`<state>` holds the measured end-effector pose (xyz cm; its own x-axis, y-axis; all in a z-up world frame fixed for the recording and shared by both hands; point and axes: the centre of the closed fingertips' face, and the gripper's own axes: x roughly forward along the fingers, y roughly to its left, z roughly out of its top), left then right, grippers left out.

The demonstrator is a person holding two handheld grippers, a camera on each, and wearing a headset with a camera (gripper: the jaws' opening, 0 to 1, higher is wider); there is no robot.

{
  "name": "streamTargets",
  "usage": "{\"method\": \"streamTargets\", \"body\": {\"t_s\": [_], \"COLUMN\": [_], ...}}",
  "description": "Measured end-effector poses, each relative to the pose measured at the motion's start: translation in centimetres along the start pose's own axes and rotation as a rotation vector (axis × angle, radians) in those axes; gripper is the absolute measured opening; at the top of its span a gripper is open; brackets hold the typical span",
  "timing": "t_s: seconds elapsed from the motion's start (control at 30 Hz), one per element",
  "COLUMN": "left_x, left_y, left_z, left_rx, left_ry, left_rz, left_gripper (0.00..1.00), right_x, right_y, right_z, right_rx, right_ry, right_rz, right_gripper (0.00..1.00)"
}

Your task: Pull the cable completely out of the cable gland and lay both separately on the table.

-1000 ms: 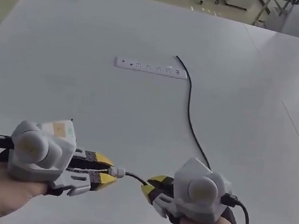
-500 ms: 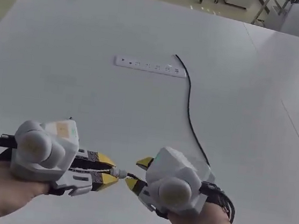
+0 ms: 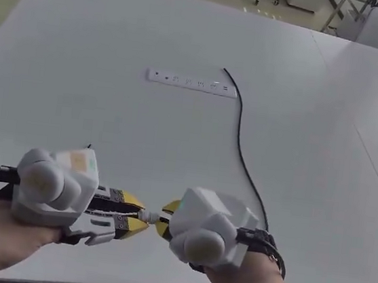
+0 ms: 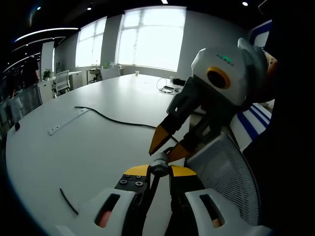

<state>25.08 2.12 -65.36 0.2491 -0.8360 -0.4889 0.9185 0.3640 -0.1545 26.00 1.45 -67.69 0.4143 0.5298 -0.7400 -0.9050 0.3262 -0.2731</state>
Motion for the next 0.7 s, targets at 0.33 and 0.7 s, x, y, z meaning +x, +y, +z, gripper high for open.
{"method": "streamTargets", "body": {"t_s": [0.33,0.7], "left_x": [0.18,0.29], "left_y": [0.05,-0.14], "left_z": [-0.23,-0.6], "left_rx": [-0.003,-0.008], "left_ry": [0.007,0.019], "left_rz": [0.0,-0.006], "left_gripper": [0.15,0.15], "right_x": [-0.16,-0.27], "right_y": [0.42,0.81], "right_z": [-0.17,-0.32], "right_rx": [-0.053,-0.055], "right_ry": [0.014,-0.005], "right_rz": [0.001,0.009], "right_gripper": [0.01,0.0]}}
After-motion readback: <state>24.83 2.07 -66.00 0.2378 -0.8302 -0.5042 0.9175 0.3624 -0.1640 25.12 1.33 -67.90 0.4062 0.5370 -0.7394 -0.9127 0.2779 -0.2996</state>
